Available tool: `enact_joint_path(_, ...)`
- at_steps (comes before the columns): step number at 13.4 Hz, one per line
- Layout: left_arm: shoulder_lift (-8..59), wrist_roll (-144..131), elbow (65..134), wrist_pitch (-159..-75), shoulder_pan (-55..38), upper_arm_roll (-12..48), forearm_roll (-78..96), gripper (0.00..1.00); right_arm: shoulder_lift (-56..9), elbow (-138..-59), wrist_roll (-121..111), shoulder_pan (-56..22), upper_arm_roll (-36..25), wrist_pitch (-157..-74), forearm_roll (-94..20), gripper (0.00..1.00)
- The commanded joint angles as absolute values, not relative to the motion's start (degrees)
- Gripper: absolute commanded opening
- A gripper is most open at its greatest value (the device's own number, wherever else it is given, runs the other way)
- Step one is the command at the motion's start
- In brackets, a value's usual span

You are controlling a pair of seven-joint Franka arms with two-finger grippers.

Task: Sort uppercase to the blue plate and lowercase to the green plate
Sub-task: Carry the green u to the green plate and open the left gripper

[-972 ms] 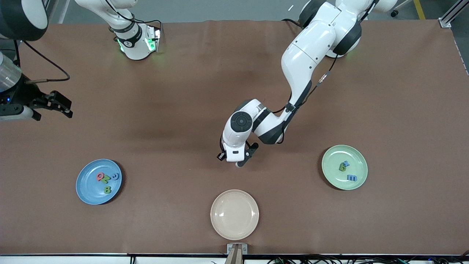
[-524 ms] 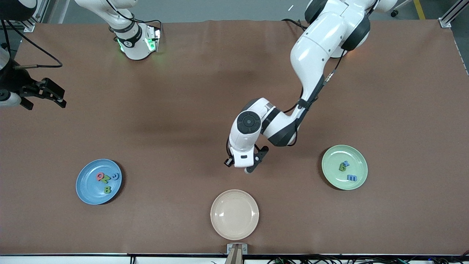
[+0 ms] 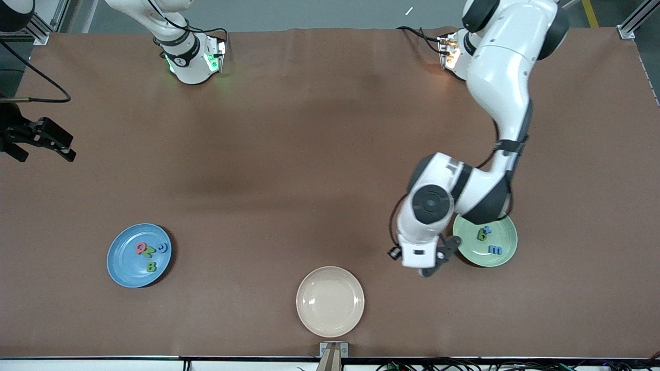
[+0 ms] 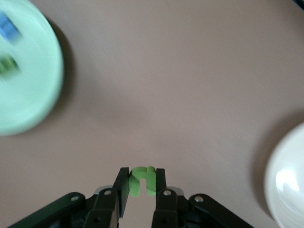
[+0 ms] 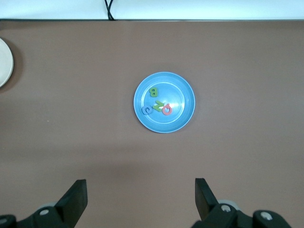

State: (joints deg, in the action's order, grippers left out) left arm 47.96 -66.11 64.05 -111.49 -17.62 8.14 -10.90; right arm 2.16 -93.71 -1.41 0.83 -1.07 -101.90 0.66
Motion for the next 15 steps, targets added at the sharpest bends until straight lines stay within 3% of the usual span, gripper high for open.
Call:
enact_joint_path(1, 38.1, -54.2, 77.5, -112.1, -10.4, 8.8, -11.8, 0.06, -0.1, -89.9, -0.9, 1.5, -0.6, -100.9, 0.0, 1.00)
enact_joint_path(3, 36.2, -44.7, 80.8, -112.4, -4.8, 8.9, -11.8, 0.06, -0.2, -89.3, -0.8, 1.4, -0.4, -99.9, 0.2, 1.00)
enact_joint_path(5, 37.3, -39.7, 81.0, -112.9, -0.9, 8.9, -11.7, 0.06, -0.5, -86.8, -0.7, 1.5, -0.4, -93.5, 0.2, 1.00)
enact_joint_path(11, 39.1, -36.4, 91.8, -126.4, 6.5, 8.9, -11.7, 0.12, -0.5, -86.7, -0.8, 1.1, -0.5, -92.0, 0.3, 1.00)
enact_joint_path(12, 39.3, -36.5, 91.8, -126.4, 6.3, 9.0, -11.6, 0.22, -0.6, -86.7, -0.7, 1.2, -0.5, -92.0, 0.3, 1.00)
enact_joint_path(13, 39.3, -36.5, 92.0, -126.4, 6.3, 9.0, -11.6, 0.54, -0.7, -86.8, -0.6, 1.2, -0.5, -91.8, 0.1, 1.00)
enact_joint_path(14, 38.9, -36.4, 92.1, -126.0, 6.2, 9.0, -11.5, 1.00, -0.7, -86.7, -0.9, 0.9, -0.4, -92.2, 0.3, 1.00)
enact_joint_path(15, 38.5, -36.3, 91.9, -125.3, 6.2, 9.0, -11.6, 1.00, -0.7, -86.2, -0.7, 0.7, -0.4, -91.9, 0.7, 1.00)
